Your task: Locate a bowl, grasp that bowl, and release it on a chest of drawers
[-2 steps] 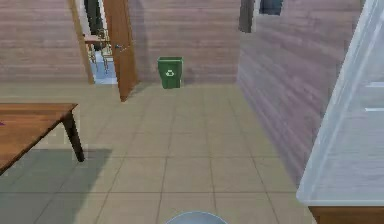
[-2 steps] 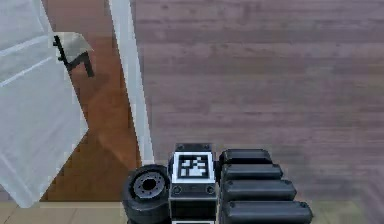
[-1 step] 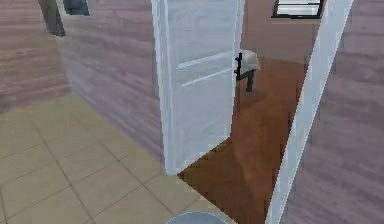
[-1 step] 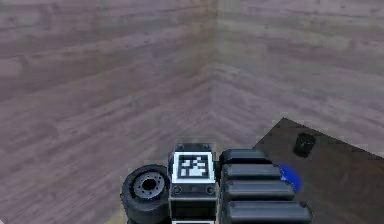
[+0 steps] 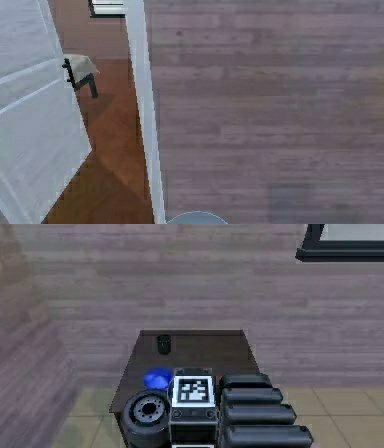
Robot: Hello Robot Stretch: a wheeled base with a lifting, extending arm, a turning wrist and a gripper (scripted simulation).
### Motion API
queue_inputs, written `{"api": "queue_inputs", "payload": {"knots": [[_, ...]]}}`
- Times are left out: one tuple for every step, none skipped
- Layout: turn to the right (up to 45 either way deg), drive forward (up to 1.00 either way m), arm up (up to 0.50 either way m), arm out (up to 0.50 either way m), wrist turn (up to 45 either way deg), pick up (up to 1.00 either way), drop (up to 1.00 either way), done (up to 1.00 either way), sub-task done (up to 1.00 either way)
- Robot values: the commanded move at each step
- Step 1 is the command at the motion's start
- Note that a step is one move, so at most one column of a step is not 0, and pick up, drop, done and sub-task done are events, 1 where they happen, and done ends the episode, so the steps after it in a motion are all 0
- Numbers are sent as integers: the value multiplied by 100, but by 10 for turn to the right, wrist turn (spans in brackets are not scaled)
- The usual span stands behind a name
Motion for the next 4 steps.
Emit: {"api": "queue_inputs", "payload": {"knots": [[450,0,0,0,0,0,0,0,0],[390,0,0,0,0,0,0,0,0],[-450,0,0,0,0,0,0,0,0],[-450,0,0,0,0,0,0,0,0]]}}
